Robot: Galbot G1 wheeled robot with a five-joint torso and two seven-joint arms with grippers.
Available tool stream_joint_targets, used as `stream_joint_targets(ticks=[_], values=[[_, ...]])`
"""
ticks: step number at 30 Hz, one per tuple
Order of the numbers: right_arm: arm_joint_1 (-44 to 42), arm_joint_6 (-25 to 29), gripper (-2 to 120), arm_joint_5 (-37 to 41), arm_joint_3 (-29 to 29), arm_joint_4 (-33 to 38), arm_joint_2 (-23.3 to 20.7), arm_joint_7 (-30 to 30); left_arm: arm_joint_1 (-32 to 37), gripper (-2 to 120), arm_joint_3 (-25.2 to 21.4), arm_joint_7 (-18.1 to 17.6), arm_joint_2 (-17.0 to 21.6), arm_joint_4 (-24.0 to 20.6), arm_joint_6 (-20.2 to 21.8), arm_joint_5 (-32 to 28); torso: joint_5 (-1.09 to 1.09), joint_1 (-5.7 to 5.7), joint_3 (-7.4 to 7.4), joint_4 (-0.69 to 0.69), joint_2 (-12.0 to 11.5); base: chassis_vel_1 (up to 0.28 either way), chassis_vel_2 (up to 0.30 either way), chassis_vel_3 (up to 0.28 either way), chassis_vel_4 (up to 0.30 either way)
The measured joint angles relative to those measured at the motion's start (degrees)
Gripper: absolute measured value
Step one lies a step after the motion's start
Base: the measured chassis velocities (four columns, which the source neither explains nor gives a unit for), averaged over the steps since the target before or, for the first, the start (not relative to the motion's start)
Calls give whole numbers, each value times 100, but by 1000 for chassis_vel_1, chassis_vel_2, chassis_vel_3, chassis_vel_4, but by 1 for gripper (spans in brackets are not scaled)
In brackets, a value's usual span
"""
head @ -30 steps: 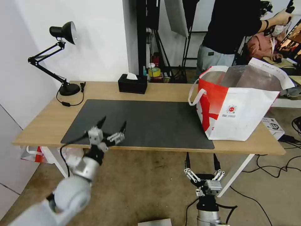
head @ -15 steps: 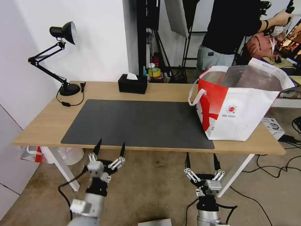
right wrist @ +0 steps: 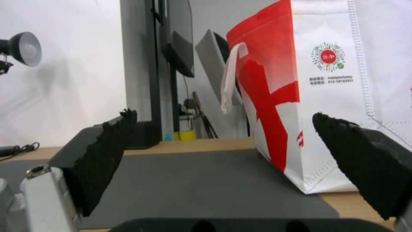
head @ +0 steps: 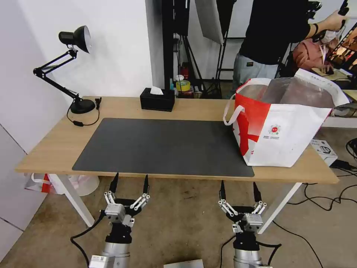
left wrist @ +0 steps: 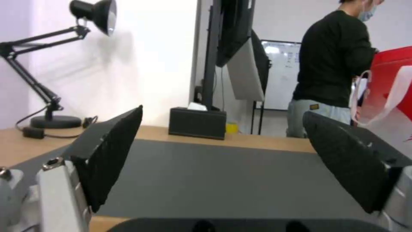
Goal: Pick up the trash from the table and place it into the takeout bag.
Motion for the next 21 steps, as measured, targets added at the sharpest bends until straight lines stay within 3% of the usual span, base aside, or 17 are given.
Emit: stream_joint_targets(ticks=[21], values=[[0,0,100,0,0,0,0,0,-50,100,-3,-103,-40,120,-63,0,-1,0,0,0,0,0,0,0,0]])
